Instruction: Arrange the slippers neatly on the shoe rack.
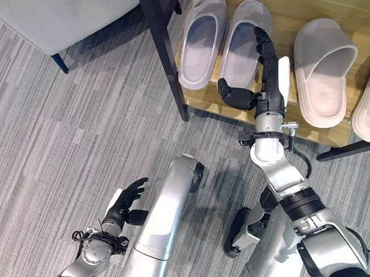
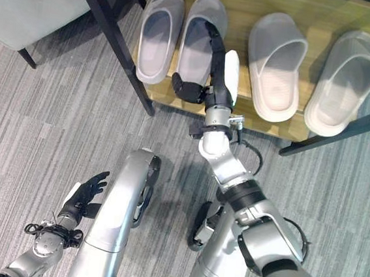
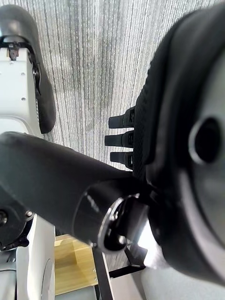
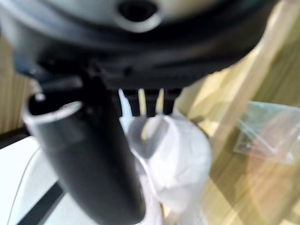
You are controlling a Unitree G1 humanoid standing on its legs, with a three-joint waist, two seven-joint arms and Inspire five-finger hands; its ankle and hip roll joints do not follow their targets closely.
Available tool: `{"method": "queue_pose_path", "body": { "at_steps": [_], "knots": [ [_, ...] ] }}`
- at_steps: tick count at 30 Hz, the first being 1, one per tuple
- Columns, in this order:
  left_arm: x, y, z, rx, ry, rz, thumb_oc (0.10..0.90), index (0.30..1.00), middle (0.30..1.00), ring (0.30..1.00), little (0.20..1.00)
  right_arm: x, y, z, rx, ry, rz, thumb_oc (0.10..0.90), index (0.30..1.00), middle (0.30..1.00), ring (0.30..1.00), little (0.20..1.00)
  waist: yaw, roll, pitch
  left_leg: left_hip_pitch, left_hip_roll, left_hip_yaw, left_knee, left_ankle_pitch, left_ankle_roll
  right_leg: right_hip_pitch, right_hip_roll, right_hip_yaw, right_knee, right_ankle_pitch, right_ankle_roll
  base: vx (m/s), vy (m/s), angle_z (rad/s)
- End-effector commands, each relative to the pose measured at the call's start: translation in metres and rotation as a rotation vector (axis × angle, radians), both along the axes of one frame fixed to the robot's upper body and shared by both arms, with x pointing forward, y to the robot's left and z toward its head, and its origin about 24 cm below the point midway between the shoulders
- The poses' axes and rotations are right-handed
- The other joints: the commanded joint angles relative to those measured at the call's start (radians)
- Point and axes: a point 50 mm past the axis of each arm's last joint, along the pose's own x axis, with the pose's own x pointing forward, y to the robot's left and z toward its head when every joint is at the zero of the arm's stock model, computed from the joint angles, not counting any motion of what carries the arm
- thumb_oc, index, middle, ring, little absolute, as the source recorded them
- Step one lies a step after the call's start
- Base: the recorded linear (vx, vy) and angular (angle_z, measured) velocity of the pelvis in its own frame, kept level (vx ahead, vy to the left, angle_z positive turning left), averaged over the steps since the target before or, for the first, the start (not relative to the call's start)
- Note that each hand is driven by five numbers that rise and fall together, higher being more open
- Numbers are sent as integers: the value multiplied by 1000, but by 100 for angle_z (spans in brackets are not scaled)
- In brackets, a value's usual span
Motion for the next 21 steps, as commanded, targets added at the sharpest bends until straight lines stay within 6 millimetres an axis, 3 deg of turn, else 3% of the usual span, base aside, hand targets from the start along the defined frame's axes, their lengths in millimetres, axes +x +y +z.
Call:
{"method": "queue_pose_path", "body": {
  "at_steps": [1, 21],
  "knots": [
    [0, -11, 21, -32, -127, -83, 800, 900, 900, 900, 900, -13, 23, 58, 73, -234, 137, 800, 900, 900, 900, 900, 53, 7, -33, -36, 5, 14, -119, 34, -31, -18, -4, 29, 23, 126, -68, 0, 0, 0],
    [-1, -10, 21, -21, -114, -127, 800, 900, 900, 900, 900, 7, 23, 71, 114, -145, 181, 800, 900, 900, 900, 900, 69, 19, -33, -36, 7, 8, -135, 45, -43, -15, -17, 27, 27, 116, -73, 0, 0, 0]
  ]
}}
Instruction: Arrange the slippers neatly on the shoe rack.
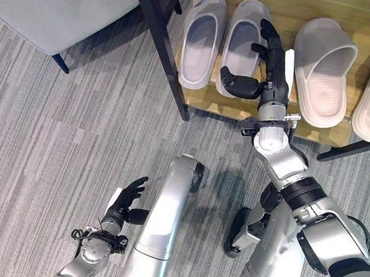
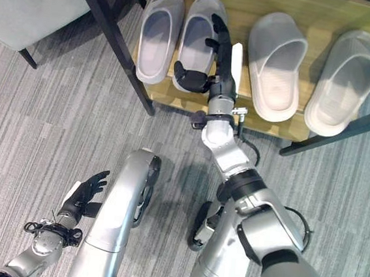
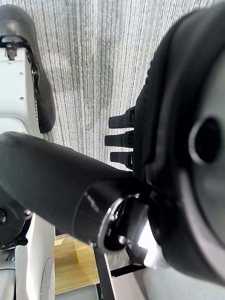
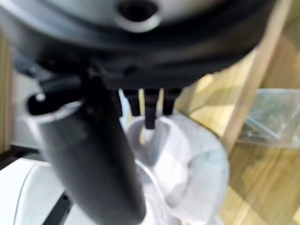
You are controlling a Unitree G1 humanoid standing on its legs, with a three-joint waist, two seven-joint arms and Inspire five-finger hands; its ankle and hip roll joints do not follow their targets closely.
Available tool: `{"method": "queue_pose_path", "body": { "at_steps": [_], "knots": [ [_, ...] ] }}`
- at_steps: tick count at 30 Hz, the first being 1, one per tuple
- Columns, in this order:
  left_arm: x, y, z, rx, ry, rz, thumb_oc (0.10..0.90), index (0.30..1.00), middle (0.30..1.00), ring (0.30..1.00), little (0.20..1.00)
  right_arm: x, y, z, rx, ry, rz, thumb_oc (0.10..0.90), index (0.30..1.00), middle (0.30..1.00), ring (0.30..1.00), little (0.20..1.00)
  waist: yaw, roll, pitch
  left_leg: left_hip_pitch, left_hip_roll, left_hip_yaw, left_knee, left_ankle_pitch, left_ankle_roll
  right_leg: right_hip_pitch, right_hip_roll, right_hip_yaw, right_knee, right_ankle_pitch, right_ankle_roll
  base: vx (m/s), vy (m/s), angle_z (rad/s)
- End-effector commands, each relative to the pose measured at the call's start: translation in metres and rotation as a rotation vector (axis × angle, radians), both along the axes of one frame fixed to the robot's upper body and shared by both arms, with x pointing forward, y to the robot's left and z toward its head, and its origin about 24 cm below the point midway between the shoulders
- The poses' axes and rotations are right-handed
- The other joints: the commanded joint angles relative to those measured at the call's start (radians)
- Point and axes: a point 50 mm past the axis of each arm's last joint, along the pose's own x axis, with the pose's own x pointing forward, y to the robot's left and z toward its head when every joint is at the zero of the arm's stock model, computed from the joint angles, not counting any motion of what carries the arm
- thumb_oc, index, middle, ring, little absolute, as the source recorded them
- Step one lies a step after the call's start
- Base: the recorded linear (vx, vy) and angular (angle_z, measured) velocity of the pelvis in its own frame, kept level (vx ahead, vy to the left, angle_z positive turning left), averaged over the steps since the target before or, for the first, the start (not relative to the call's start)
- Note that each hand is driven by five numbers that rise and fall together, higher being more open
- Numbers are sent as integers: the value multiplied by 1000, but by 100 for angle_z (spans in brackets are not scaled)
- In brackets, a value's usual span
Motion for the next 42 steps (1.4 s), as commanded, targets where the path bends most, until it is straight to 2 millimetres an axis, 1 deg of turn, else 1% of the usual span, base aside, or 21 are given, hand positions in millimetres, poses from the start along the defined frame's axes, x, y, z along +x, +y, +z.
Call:
{"method": "queue_pose_path", "body": {
  "at_steps": [1, 6, 10, 11, 13, 14, 18, 24, 29, 34, 38, 42],
  "knots": [
    [-1, -13, 21, -32, -117, -115, 800, 900, 900, 900, 900, -6, 27, 58, -12, -192, 123, 800, 900, 900, 900, 900, 66, 15, -33, -39, 7, 10, -133, 41, -36, -17, -15, 28, 27, 116, -71, 0, 0, 0],
    [-2, -11, 21, -27, -115, -110, 800, 900, 900, 900, 900, -8, 26, 64, -46, -223, 114, 800, 900, 900, 900, 900, 62, 12, -33, -39, 6, 9, -136, 42, -35, -18, -16, 31, 24, 117, -69, 0, 0, 0],
    [-3, -10, 20, -32, -115, -90, 800, 900, 900, 900, 900, -18, 24, 67, -58, -289, 96, 800, 900, 900, 900, 900, 51, 4, -33, -39, 8, 14, -138, 42, -34, -21, -15, 36, 25, 118, -68, 0, 0, 0],
    [-4, -10, 18, -31, -110, -79, 800, 900, 900, 900, 900, -24, 22, 67, -52, -321, 84, 800, 900, 900, 900, 900, 44, -1, -33, -39, 10, 17, -136, 41, -33, -23, -14, 37, 26, 117, -68, 0, 0, 0],
    [-4, -10, 18, -33, -108, -77, 800, 900, 900, 900, 900, -28, 22, 66, -48, -339, 80, 800, 900, 900, 900, 900, 41, -3, -33, -39, 11, 17, -135, 42, -32, -23, -14, 37, 26, 116, -67, 0, 0, 0],
    [-4, -11, 18, -33, -112, -71, 800, 900, 900, 900, 900, -33, 20, 63, -45, -359, 78, 800, 900, 900, 900, 900, 35, -4, -33, -39, 12, 18, -132, 41, -32, -23, -13, 35, 25, 116, -66, 0, 0, 0],
    [-5, -11, 17, -31, -113, -64, 800, 900, 900, 900, 900, -44, 23, 58, -76, -392, 81, 800, 900, 900, 900, 900, 28, -8, -33, -39, 15, 22, -129, 42, -33, -23, -9, 33, 25, 114, -67, 0, 0, 0],
    [-7, -9, 18, -36, -117, -49, 800, 900, 900, 900, 900, -52, 23, 58, -162, -442, 48, 800, 900, 900, 900, 900, 23, -7, -33, -39, 14, 18, -127, 44, -32, -23, -3, 27, 23, 113, -67, 0, 0, 0],
    [-9, -7, 17, -33, -112, -45, 800, 900, 900, 900, 900, -56, 19, 59, -180, -458, 45, 800, 900, 900, 900, 900, 15, -15, -33, -39, 16, 21, -126, 48, -32, -23, -3, 30, 28, 114, -65, 0, 0, 0],
    [-11, -5, 17, -31, -108, -38, 800, 900, 900, 900, 900, -64, 11, 68, -236, -518, 22, 800, 900, 900, 900, 900, 6, -26, -33, -39, 22, 24, -131, 54, -36, -23, -6, 33, 26, 114, -65, 0, 0, 0],
    [-13, -2, 16, -30, -101, -26, 800, 900, 900, 900, 900, -70, 1, 77, -329, -565, -28, 800, 900, 900, 900, 900, 1, -34, -33, -39, 22, 19, -127, 56, -37, -23, -6, 33, 28, 113, -64, 0, 0, 0],
    [-16, -1, 15, -31, -91, -36, 800, 900, 900, 900, 900, -75, -3, 90, -452, -616, -62, 800, 900, 900, 900, 900, 4, -34, -33, -39, 26, 12, -119, 53, -35, -23, -7, 30, 24, 112, -63, 0, 0, 0]
  ]
}}
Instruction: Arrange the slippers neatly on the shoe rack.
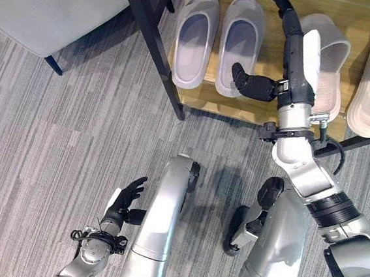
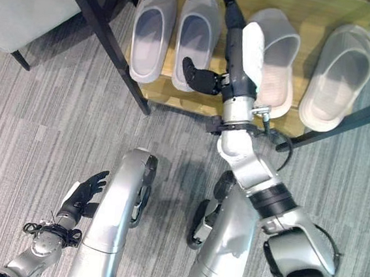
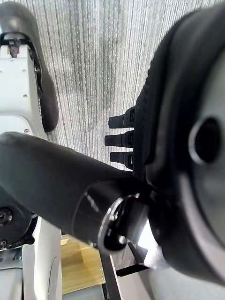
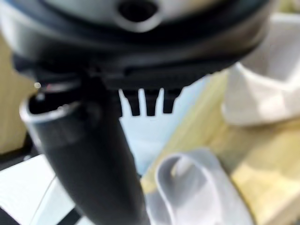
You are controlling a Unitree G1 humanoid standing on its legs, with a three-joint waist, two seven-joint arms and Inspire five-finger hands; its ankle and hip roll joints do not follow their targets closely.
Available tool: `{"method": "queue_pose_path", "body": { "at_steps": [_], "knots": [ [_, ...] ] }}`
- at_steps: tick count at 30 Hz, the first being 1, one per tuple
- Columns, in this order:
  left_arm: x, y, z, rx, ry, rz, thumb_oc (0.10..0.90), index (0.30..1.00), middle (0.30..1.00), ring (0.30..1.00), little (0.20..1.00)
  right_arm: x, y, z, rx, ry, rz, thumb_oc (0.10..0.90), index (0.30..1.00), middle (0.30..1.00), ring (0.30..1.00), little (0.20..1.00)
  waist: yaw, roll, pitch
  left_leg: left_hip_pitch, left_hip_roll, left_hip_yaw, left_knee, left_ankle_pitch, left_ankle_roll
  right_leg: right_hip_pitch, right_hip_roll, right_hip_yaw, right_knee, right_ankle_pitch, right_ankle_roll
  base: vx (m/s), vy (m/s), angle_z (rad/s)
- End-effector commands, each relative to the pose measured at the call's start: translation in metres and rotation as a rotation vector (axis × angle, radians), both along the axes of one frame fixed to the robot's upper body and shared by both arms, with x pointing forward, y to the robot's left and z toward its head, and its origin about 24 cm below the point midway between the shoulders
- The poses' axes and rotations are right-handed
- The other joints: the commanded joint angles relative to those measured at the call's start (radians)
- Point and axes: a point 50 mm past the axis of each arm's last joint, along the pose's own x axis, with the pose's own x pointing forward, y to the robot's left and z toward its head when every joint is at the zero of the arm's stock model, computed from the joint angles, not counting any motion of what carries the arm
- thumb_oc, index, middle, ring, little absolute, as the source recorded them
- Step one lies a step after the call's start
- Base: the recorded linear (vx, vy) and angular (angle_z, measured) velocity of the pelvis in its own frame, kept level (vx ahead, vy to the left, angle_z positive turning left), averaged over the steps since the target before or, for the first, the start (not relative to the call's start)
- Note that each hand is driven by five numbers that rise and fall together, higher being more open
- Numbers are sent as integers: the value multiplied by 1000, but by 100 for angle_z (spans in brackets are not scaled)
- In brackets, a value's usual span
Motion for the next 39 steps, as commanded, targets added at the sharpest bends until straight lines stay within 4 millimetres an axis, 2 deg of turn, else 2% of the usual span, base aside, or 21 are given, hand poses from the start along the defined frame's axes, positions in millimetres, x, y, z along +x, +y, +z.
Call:
{"method": "queue_pose_path", "body": {
  "at_steps": [1, 10, 15, 18, 22, 27, 35, 39],
  "knots": [
    [-15, -3, 14, -29, -82, -45, 800, 900, 900, 900, 900, -30, 25, 62, -84, -304, 115, 800, 900, 900, 900, 900, 41, -19, -34, -32, 24, 7, -125, 50, -34, -21, -6, 32, 22, 115, -55, 0, 0, 0],
    [-18, 0, 13, -25, -68, -56, 800, 900, 900, 900, 900, -27, 33, 76, -182, -301, 135, 800, 900, 900, 900, 900, 48, -5, -34, -32, 34, -4, -105, 45, -32, -21, -2, 22, 13, 117, -48, -10, 36, -9],
    [-20, 3, 12, -19, -61, -50, 800, 900, 900, 900, 900, -25, 26, 84, -251, -324, 61, 800, 900, 900, 900, 900, 44, -10, -34, -32, 35, -2, -107, 46, -32, -21, -4, 25, 17, 114, -48, 0, 8, -2],
    [-20, 4, 11, -8, -54, -54, 800, 900, 900, 900, 900, -16, 18, 90, -293, -304, -24, 800, 900, 900, 900, 900, 41, -20, -34, -32, 37, 2, -114, 48, -39, -21, -7, 29, 18, 113, -50, 0, 0, 0],
    [-20, 5, 10, -4, -50, -48, 800, 900, 900, 900, 900, -6, 12, 95, -319, -301, -114, 800, 900, 900, 900, 900, 40, -21, -34, -32, 35, 2, -123, 51, -40, -21, -5, 33, 18, 116, -50, 0, 0, 0],
    [-21, 7, 9, -2, -44, -34, 800, 900, 900, 900, 900, -4, 7, 99, -346, -313, -173, 800, 900, 900, 900, 900, 37, -21, -34, -32, 35, 3, -127, 51, -42, -21, -4, 33, 17, 115, -49, 0, 0, 0],
    [-24, 10, 10, 1, -42, -29, 800, 900, 900, 900, 900, -1, -16, 96, -374, -286, -273, 800, 900, 900, 900, 900, 32, -25, -34, -32, 37, 4, -136, 52, -45, -21, -3, 36, 16, 114, -50, 0, 0, 0],
    [-26, 12, 10, 4, -37, -22, 800, 900, 900, 900, 900, 8, -27, 84, -377, -202, -308, 800, 900, 900, 900, 900, 33, -24, -34, -32, 36, 3, -139, 54, -46, -21, 0, 35, 14, 115, -51, 0, 0, 0]
  ]
}}
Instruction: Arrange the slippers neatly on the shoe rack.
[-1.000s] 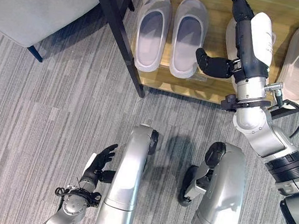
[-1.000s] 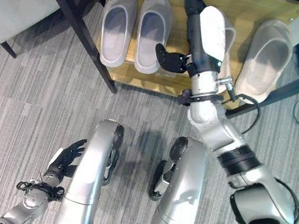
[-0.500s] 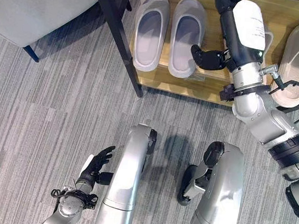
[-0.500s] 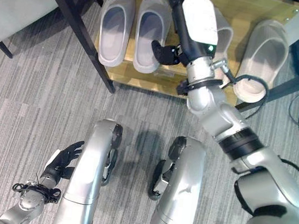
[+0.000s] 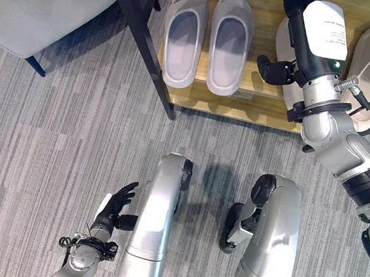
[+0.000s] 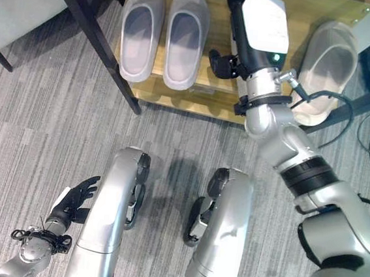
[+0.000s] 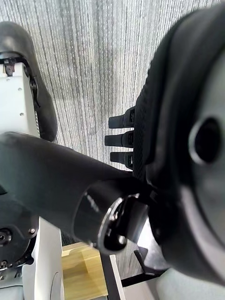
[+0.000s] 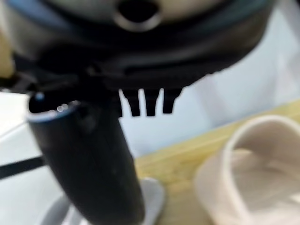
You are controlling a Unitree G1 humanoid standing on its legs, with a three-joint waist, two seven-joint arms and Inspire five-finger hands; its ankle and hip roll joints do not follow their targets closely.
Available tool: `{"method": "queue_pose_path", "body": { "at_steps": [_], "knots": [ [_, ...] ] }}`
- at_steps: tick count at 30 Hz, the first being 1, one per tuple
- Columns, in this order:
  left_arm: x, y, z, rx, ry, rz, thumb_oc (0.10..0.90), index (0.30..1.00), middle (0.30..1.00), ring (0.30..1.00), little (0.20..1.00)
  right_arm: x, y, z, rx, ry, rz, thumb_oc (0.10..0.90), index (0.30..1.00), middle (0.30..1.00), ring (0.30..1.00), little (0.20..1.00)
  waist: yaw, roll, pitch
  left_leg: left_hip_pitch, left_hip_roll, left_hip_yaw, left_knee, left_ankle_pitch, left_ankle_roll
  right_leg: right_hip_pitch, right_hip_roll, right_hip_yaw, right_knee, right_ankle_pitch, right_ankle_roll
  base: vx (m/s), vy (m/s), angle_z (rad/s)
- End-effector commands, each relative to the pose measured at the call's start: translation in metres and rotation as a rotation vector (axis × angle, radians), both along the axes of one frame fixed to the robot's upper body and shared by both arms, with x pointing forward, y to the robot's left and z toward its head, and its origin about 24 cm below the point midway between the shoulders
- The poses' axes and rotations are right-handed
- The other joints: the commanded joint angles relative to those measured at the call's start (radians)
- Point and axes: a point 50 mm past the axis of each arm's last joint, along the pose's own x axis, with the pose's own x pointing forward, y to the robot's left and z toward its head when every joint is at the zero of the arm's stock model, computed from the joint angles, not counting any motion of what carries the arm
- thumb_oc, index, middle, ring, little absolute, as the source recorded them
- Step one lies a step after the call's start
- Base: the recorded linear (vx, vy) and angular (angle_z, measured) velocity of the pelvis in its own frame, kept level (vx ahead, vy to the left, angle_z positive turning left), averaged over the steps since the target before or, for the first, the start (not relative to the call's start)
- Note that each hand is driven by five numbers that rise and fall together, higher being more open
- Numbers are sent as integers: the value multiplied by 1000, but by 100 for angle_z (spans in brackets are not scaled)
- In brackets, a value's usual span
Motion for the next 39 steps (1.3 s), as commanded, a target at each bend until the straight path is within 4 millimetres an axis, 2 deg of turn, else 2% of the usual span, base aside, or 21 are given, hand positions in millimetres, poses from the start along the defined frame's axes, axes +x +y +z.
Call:
{"method": "queue_pose_path", "body": {
  "at_steps": [1, 7, 16, 31, 39],
  "knots": [
    [-10, -8, 14, -29, -77, -54, 800, 900, 900, 900, 900, -15, 0, 51, -4, -186, 22, 800, 900, 900, 900, 900, 48, 7, -35, -22, 2, 0, -166, 71, -77, -7, -29, 32, 17, 98, -64, 0, 0, 0],
    [-13, -7, 13, -28, -68, -63, 800, 900, 900, 900, 900, -8, -1, 38, 31, -97, 46, 800, 900, 900, 900, 900, 47, 9, -35, -22, 2, -3, -170, 74, -77, -7, -28, 32, 11, 96, -66, -3, 7, -4],
    [-15, -6, 12, -20, -59, -68, 800, 900, 900, 900, 900, -4, 0, 31, 3, -53, 46, 800, 900, 900, 900, 900, 47, 12, -35, -22, 4, -5, -176, 79, -77, -7, -31, 30, 7, 95, -65, -1, 0, -1],
    [-17, -5, 10, -13, -49, -61, 800, 900, 900, 900, 900, 2, -31, 28, -70, -50, -151, 800, 900, 900, 900, 900, 44, 15, -35, -22, 6, -5, -183, 85, -77, -7, -29, 28, -2, 95, -66, 0, 0, 0],
    [-17, -4, 9, -9, -40, -54, 800, 900, 900, 900, 900, 4, -45, 25, -53, -48, -239, 800, 900, 900, 900, 900, 42, 16, -35, -22, 10, -3, -184, 86, -76, -7, -26, 29, -3, 96, -65, 0, 0, 0]
  ]
}}
